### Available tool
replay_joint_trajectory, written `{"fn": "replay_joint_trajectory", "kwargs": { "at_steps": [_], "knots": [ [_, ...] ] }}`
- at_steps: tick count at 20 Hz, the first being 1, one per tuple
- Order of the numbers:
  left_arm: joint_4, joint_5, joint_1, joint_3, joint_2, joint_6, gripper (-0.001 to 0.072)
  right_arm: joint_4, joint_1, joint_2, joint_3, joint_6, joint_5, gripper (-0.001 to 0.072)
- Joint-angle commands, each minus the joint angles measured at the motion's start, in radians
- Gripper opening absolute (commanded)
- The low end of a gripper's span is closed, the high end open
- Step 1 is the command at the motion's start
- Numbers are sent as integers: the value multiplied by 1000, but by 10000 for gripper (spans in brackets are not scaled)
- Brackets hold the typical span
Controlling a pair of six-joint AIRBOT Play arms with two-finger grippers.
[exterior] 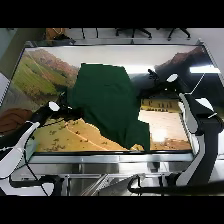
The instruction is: Fold the shirts.
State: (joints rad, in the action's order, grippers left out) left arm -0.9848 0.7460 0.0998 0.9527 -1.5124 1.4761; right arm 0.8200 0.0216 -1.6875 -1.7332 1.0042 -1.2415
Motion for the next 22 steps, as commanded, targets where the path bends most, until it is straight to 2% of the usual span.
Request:
{"fn": "replay_joint_trajectory", "kwargs": {
  "at_steps": [1,4,6,9,11,12,13,14,15,16,18,19,20,21,22],
  "knots": [
    [-55,74,-65,140,-22,-17,15,221,-10,107,33,112,-91,19],
    [-103,183,-125,371,-125,-17,15,232,-26,319,332,147,-79,19],
    [-105,220,-138,533,-220,-17,16,230,-85,516,652,237,11,19],
    [-103,270,-135,757,-355,-17,16,145,-286,805,1085,423,333,20],
    [-84,346,-136,875,-427,-12,17,93,-406,892,1204,491,581,21],
    [-86,388,-136,912,-449,-9,17,92,-442,898,1210,492,653,47],
    [-86,432,-136,940,-466,-8,29,92,-449,895,1203,492,693,197],
    [-86,487,-136,968,-478,-8,207,100,-441,892,1185,489,694,285],
    [-88,552,-146,996,-483,0,500,112,-421,893,1162,475,673,285],
    [-88,617,-157,1022,-482,16,568,145,-381,900,1125,459,616,285],
    [-89,764,-192,1054,-465,18,568,252,-238,908,1010,460,446,286],
    [-89,824,-214,1037,-445,30,568,303,-145,899,946,459,373,321],
    [-89,855,-229,990,-415,33,568,337,-36,878,880,453,311,423],
    [-89,863,-240,909,-370,32,568,328,63,847,824,410,273,458],
    [-89,848,-243,815,-322,23,568,297,155,808,773,353,248,458]
  ]
}}
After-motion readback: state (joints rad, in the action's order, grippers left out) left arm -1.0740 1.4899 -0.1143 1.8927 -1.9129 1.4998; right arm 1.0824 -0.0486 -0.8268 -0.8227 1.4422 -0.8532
